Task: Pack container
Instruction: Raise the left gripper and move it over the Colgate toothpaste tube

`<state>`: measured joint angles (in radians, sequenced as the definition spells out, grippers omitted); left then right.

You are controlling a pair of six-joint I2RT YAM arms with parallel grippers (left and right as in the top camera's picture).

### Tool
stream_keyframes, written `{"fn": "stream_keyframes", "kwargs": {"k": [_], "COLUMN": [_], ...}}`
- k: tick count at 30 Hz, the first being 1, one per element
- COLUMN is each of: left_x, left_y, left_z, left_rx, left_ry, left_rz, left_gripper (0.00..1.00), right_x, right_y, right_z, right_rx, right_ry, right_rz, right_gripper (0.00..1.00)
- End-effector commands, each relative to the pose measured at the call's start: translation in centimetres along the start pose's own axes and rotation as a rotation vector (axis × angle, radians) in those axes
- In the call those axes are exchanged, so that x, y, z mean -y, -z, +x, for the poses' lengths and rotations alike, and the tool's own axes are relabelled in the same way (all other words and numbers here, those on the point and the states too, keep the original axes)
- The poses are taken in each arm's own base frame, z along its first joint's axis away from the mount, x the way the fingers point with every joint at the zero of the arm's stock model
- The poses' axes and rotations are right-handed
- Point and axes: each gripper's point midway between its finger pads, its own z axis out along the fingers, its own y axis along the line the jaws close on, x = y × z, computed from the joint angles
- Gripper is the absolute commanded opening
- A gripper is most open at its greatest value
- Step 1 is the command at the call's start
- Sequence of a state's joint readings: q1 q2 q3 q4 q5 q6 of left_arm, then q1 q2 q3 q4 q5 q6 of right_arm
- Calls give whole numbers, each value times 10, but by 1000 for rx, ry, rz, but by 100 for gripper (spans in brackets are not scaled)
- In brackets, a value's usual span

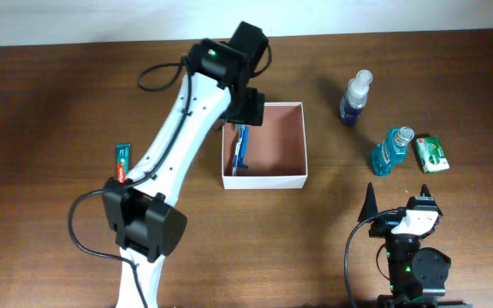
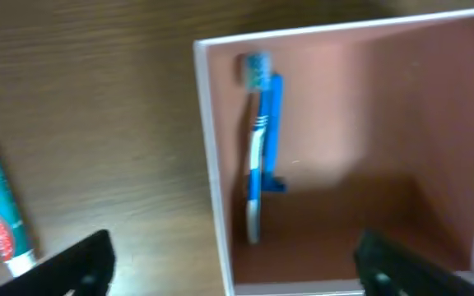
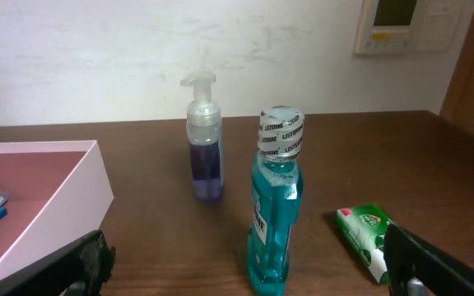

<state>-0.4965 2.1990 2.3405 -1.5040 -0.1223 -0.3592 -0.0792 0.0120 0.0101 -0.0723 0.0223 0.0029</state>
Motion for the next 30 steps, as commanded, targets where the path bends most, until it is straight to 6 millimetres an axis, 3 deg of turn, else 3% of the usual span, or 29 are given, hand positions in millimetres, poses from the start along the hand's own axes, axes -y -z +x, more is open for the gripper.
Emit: {"fn": "stream_keyframes", "kwargs": {"k": [1,8,10,13,15,18,26,30], "left_x": [-49,-150,-180,-198,-228,-255,-264,-251], "left_y": [9,3,0,-3,-3,-3,-8,-46], "left_z": [-8,0,1,-2,-1,5,7,56], "left_rx": [3,-85,-106,-93,-76,-75,-78,-300], "left_ry": [60,259,277,242,275,333,323,330], "left_rz": [-75,-141,-79,75,70,52,37,65], "left_gripper": [96,99,99,99,99,99,99,99], "right_x": [3,3,3,3,3,3,3,3], "right_y": [0,0,0,0,0,0,0,0], "right_z": [3,3,3,3,3,3,3,3], "right_rx": [-6,-6,-6,-6,-6,-6,-6,-6], "right_ry": [-1,-1,-1,-1,-1,-1,-1,-1], "right_rz": [15,15,15,15,15,15,15,15], "right_gripper": [98,98,98,98,98,98,98,98]}}
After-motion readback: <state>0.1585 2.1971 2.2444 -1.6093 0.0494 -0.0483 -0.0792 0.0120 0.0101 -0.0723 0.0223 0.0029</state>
